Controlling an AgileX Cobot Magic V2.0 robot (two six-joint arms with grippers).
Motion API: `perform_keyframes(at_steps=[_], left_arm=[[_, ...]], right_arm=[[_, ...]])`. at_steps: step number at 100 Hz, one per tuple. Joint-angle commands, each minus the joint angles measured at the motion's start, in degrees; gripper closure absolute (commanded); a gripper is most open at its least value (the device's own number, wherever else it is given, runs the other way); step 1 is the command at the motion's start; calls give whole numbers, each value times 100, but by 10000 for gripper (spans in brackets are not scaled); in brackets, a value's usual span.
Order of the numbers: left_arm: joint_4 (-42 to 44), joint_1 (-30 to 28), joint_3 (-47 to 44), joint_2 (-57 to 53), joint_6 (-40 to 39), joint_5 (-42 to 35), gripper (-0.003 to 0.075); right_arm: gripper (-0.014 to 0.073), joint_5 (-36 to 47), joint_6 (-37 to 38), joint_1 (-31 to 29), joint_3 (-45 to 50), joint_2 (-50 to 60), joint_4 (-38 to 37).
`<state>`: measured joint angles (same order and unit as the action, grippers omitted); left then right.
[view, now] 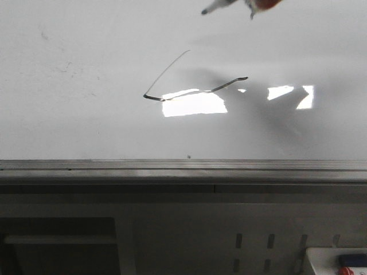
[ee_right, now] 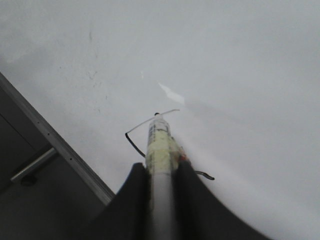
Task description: Write number 4 on whiteboard
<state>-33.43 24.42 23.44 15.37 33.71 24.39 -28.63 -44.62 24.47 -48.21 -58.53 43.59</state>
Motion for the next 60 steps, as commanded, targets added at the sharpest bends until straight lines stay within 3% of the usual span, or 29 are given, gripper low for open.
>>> perform_keyframes(at_steps=[1,60], left_arm=[[-158,-18,143,28,-40,-423,741],[-158,-18,143,28,-40,-423,741]], right_arm=[[637,479,-44,39,-190,-157,141],[638,949,-44,39,-195,-684,106]])
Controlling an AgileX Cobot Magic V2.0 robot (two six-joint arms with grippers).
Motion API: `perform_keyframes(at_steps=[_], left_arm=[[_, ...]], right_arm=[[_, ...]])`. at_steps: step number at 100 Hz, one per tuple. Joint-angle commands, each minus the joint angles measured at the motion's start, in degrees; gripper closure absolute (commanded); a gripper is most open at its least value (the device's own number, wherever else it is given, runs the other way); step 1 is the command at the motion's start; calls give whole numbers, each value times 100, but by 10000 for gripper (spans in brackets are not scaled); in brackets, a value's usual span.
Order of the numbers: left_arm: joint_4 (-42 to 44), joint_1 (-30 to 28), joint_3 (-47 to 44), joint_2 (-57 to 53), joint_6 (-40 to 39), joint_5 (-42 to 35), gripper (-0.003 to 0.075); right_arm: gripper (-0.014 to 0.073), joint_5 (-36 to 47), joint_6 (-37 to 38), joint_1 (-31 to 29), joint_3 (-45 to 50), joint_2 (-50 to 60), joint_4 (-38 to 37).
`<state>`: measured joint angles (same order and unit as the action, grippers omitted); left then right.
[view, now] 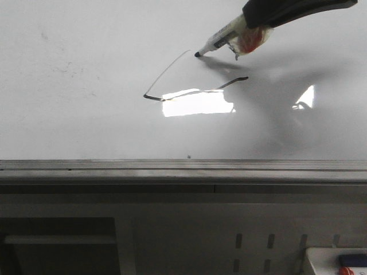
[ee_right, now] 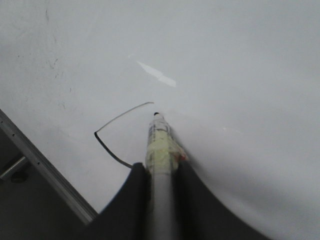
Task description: Write number 4 on whiteboard
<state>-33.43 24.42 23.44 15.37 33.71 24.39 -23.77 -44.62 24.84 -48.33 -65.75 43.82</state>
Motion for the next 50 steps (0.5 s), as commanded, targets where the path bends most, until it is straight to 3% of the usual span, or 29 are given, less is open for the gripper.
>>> perform_keyframes(at_steps=[1,24,50], left_arm=[[-158,-18,143,28,-40,-423,741],[-158,-18,143,28,-40,-423,741],[-158,-18,143,28,-40,-423,741]], right_arm=[[638,466,-44,2,-183,38,83],[638,609,-44,2,-183,38,83],[638,-191,92,87,212,38,106]])
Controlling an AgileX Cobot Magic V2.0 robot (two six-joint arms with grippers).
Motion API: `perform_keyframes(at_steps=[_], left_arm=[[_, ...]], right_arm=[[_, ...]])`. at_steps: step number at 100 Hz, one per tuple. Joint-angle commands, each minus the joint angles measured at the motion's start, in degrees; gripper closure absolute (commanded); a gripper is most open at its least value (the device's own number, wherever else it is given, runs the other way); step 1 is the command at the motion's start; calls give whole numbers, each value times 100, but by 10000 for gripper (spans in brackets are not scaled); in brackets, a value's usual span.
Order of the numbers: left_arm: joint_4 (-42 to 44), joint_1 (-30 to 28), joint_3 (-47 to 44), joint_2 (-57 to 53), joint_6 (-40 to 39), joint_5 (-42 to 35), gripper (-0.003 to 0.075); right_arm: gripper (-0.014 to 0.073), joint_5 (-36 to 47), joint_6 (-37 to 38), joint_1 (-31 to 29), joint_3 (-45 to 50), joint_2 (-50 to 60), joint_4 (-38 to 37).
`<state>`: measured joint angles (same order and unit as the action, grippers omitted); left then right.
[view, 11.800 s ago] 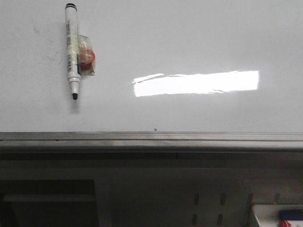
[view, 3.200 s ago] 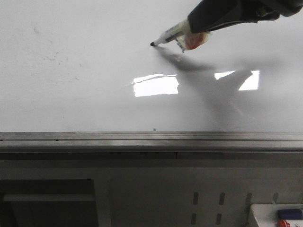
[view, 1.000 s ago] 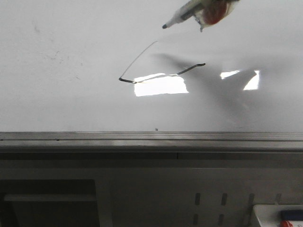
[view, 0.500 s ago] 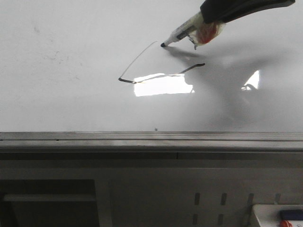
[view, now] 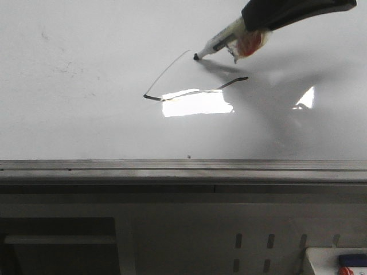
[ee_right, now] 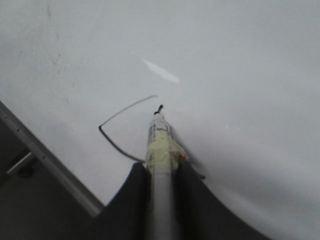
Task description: Write number 4 on whiteboard
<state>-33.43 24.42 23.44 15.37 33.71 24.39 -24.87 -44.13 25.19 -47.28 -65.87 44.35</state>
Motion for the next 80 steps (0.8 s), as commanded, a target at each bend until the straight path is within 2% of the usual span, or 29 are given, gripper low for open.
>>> perform_keyframes(at_steps=[1,21,44,61,71,80], left_arm=[[-158,-18,143,28,-40,-423,741],[-245,-18,143,28,-40,-423,741],[-283,-18,143,28,-40,-423,741],[-542,-18,164,28,-40,-250,741],[-621,-18,310,40,-40,-8,739],[-525,-18,514,169,30,270,730]], right_arm=[[638,-81,43,66,172,50,66],[638,486,57,522,974,50,372],[638,653,57,568,896,61,429],[638,-125,57,641,157,383,576],[638,-679,57,904,-613,764,576],[638,-860,57,1149,-1151,981,552]])
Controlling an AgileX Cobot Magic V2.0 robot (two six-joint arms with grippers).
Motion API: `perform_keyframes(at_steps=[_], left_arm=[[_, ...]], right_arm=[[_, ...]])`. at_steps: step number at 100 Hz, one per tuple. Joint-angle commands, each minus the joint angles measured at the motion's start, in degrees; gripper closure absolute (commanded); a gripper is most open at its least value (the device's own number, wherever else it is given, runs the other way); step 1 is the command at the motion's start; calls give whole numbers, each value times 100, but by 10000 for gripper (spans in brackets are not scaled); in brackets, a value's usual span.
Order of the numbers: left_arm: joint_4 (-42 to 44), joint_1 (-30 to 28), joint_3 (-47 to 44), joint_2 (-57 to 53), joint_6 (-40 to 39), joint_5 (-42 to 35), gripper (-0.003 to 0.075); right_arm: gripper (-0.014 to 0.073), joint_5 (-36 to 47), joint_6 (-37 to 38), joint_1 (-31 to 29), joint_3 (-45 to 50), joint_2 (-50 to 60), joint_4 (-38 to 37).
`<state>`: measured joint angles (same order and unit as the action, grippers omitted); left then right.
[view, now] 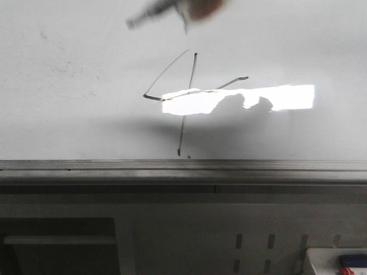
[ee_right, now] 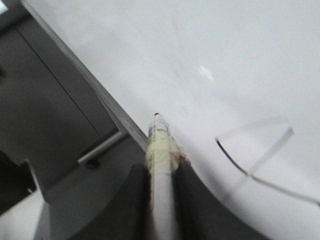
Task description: Write number 4 on whiteboard
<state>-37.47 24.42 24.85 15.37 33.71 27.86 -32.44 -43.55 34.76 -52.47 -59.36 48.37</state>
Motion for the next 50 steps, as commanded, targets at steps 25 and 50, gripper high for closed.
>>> perform_keyframes(at_steps=[25,50], left_arm=[[-108,-18,1467,1225,1098,1228,329],[-787,89,2580,2355,2614,3083,317]], right_arm=[[638,-672,-12,634,-974,217,-752],[638,-767,-472,1440,-974,-266,-1023]])
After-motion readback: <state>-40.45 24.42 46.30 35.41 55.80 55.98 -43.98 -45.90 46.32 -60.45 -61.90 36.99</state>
